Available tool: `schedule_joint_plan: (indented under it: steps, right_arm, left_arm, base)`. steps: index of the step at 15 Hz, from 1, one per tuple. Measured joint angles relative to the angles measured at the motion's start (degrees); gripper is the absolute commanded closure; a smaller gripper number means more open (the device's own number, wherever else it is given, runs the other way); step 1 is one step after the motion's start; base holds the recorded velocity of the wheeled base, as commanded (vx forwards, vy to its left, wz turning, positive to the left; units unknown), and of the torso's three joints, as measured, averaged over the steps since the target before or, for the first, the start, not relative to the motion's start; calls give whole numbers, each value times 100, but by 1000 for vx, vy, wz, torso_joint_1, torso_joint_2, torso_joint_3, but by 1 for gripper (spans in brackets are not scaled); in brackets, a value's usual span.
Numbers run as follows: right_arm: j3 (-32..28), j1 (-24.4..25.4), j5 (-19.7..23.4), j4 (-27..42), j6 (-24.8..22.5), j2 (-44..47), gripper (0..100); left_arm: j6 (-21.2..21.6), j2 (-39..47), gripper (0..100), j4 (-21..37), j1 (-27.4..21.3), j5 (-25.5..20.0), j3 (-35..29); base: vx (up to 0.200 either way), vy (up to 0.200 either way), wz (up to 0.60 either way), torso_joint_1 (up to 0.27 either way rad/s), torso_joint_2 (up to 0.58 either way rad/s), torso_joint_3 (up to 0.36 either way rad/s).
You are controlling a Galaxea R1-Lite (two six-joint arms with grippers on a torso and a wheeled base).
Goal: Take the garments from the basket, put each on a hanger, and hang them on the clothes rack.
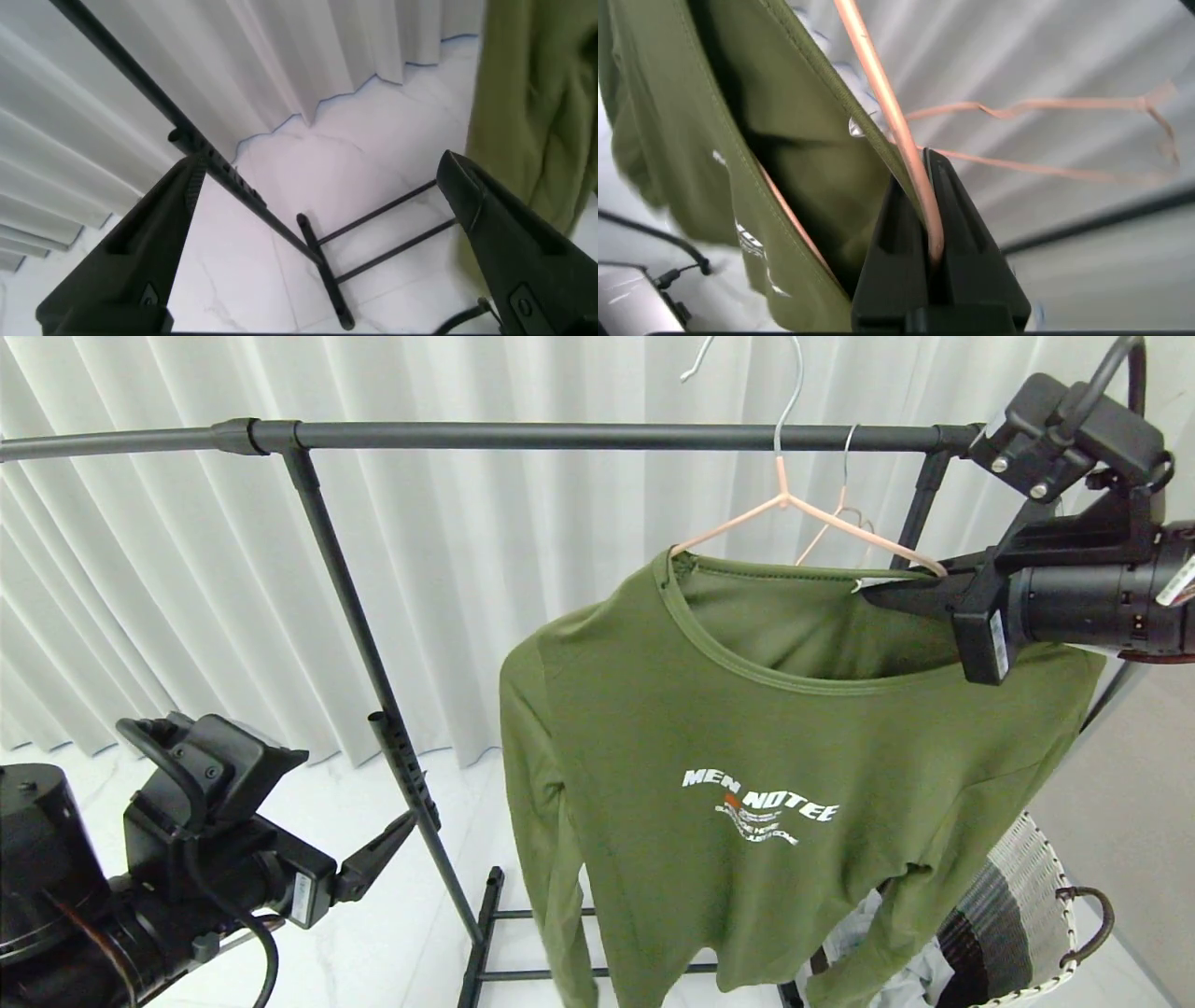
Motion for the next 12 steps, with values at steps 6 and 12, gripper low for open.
schedule_joint_plan:
  steps: [6,12]
  right_arm:
    - [-5,380,-1162,85,944,0,100]
    - [-317,405,-2372,295,1796,446,100]
  left_arm:
    - [452,-334,0,-4,-4,46,72]
    - [455,-456,0,-1,-4,40,46]
  base:
    - [0,0,0,0,0,0]
    - [67,0,0,1,1,1]
